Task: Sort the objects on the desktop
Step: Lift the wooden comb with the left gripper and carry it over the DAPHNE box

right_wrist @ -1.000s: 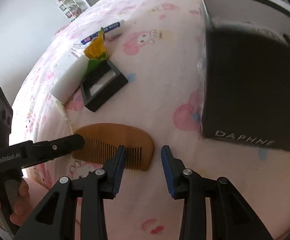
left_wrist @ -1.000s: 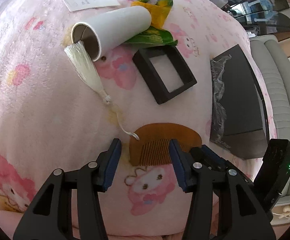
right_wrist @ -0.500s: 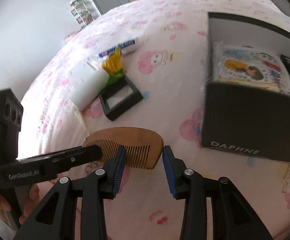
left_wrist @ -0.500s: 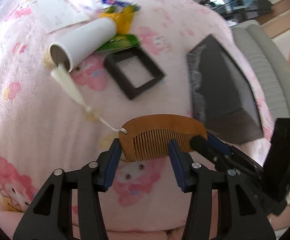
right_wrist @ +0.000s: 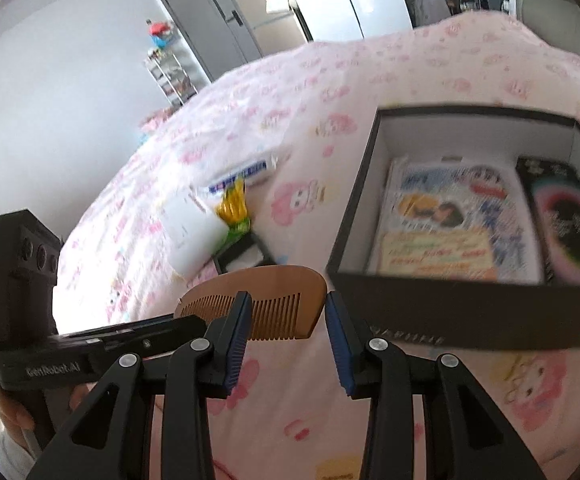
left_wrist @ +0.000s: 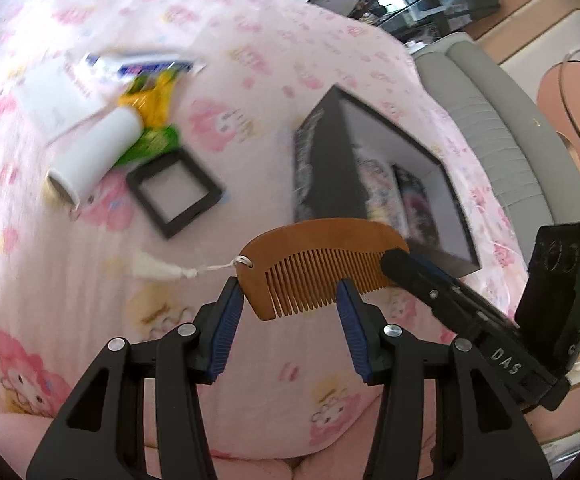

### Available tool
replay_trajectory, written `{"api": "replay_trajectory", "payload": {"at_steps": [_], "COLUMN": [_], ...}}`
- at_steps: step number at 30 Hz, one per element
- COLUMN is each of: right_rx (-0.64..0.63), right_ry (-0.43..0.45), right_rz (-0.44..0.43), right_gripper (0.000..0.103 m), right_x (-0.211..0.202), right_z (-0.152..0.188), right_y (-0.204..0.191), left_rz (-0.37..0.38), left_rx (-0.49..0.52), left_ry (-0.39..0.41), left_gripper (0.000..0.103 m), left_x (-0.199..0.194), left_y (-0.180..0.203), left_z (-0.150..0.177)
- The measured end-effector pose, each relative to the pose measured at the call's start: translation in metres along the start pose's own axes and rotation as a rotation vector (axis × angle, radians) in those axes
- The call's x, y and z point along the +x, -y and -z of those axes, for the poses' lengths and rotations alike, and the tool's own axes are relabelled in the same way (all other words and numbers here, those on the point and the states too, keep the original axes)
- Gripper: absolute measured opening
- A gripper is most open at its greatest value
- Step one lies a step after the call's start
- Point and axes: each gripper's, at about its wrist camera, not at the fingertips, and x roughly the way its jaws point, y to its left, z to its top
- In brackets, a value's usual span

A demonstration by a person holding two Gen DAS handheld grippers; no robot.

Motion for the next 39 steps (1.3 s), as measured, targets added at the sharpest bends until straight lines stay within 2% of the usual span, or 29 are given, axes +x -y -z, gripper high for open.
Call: {"api": "replay_trajectory", "payload": {"at_steps": [8, 13, 21, 28, 30, 35, 39], "right_rx": [0.06, 0.056, 0.034, 0.019, 0.046, 0.132, 0.141], "right_ry": [0.053, 0.077, 0.111, 0.11, 0.109, 0.138, 0.144], "right_rz": [-0.008, 0.025, 0.056, 0.103, 0.091, 0.06, 0.092], "right_gripper": [0.035, 0.035, 0.035, 0.036, 0.036, 0.036, 0.036], "right_x": [-0.021, -0.027, -0.04, -0.03, -0.026, -0.029, -0.033], "right_z": [-0.016, -0.032, -0.073, -0.119, -0.129, -0.135, -0.126], "right_y": [0.026, 0.035, 0.072, 0.104, 0.116, 0.145, 0.162], "left_rz": [-0.009, -0.02, -0.01, -0.033, -0.03, 0.008, 0.007], "left_rx": [0.092, 0.123, 0.18, 0.209, 0.211, 0.217, 0.225], "left_ry": [0.005, 0.02, 0.026, 0.024, 0.029, 0.022, 0.008], "left_gripper": [0.047, 0.047, 0.047, 0.047, 0.047, 0.047, 0.047], "left_x": [0.012, 0.023, 0.047, 0.083, 0.09, 0.108, 0.122], "left_y": [0.046, 0.07, 0.112, 0.141, 0.147, 0.159, 0.168], "left_z": [-0.023, -0.041, -0.076, -0.124, -0.135, -0.144, -0.141]}}
